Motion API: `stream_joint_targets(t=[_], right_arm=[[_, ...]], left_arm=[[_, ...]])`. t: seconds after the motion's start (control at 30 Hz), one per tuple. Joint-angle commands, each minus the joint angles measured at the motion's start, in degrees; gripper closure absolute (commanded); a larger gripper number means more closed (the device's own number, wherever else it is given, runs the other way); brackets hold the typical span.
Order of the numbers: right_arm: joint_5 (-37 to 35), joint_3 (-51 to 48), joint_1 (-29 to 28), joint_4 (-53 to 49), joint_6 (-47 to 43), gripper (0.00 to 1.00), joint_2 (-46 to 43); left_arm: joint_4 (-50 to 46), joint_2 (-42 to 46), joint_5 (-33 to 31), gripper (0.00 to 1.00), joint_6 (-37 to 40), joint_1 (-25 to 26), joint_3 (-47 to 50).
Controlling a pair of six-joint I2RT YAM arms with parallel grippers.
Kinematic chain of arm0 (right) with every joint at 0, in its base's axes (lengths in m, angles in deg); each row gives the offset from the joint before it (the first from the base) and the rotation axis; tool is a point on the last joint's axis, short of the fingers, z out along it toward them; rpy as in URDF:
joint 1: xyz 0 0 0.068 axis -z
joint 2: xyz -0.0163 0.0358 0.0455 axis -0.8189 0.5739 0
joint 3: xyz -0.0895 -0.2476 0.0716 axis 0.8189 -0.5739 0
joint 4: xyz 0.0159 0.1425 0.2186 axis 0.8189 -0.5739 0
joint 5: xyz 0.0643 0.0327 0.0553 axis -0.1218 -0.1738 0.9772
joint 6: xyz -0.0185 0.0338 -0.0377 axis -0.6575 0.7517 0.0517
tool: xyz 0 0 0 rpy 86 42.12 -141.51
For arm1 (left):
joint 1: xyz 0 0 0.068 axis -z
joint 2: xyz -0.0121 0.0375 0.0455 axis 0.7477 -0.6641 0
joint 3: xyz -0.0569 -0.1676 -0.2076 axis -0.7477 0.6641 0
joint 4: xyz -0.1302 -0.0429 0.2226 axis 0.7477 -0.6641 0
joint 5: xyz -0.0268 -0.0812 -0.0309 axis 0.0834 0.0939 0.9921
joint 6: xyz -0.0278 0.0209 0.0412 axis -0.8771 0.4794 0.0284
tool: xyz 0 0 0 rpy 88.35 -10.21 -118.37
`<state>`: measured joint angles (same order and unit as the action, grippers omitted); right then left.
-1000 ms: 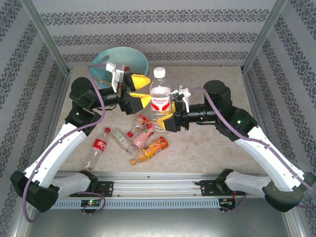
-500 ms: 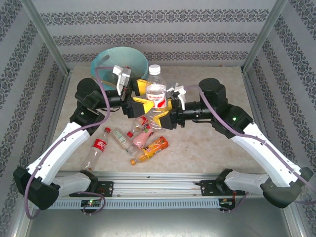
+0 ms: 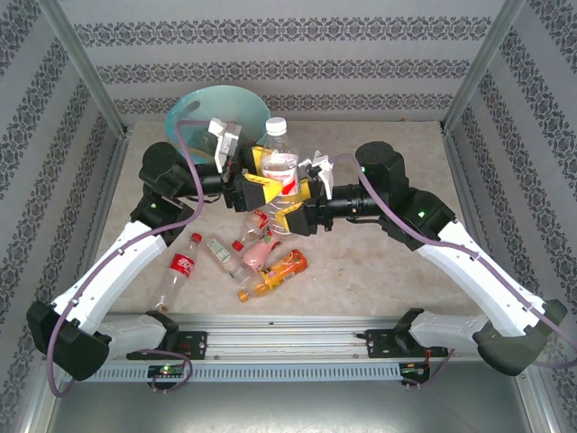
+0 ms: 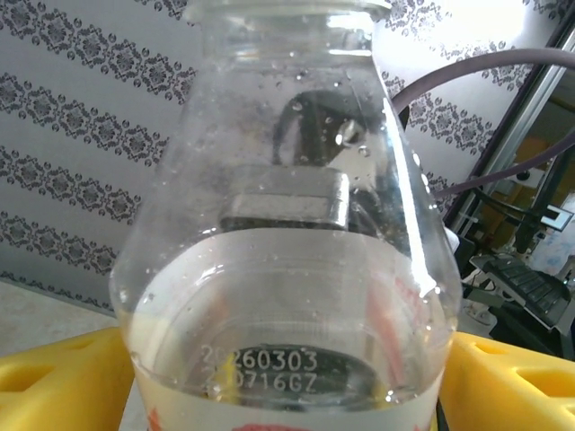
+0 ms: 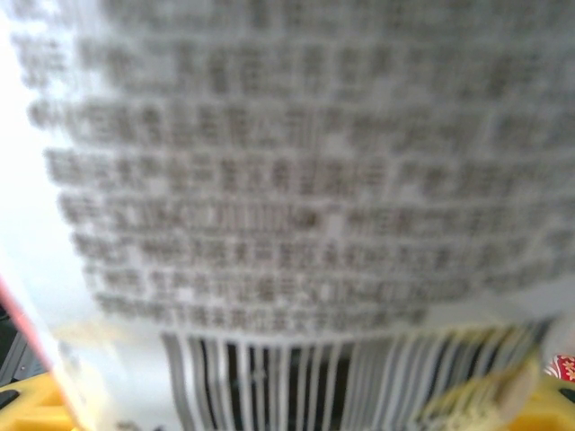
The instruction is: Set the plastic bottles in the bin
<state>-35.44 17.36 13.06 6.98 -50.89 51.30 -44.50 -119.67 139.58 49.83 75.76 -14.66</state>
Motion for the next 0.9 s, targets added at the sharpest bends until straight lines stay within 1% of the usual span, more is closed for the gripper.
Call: stream_joint_targets(t=[0.0,0.17,0.37,0.43,0.53,0.63,0.67,0.8,0.87], right_arm=[[2.1,2.1,-1.2,2.4,0.7,0.39,0.6],[2.2,3.9,-1.6,1.5,-0.2,0.39,2.0],[2.7,4.9,-1.6,1.4,-0.9,0.39,2.8],[2.3,5.0,-1.6,1.1,-1.3,0.36,2.9],[1.1,4.6,-1.5,1.5,-1.6,0.3,2.4],[-1.1,3.7,-1.5,2.3,-2.2,0.27,1.3],[-2.0,3.3,-1.5,2.8,-2.2,0.26,0.8],[-4.9,1.8,-1.4,3.6,-2.4,0.21,-1.1],[-6.5,1.3,-1.4,3.6,-2.5,0.16,-2.0]], left_arm=[[5.8,-0.8,1.8,0.13,-2.9,0.5,0.1],[5.5,-1.3,2.1,0.16,-2.7,0.5,0.1],[3.4,-0.6,1.8,0.27,-0.6,0.5,-0.1],[3.7,-0.2,1.5,0.28,-0.4,0.5,0.1],[4.1,0.6,0.4,0.31,0.1,0.5,0.5],[3.4,1.4,-1.0,0.34,1.6,0.4,0.5],[2.8,1.8,-1.7,0.37,2.2,0.4,0.4],[0.7,3.1,-4.6,0.41,4.5,0.4,0.3],[0.3,3.7,-6.3,0.41,5.1,0.5,0.3]])
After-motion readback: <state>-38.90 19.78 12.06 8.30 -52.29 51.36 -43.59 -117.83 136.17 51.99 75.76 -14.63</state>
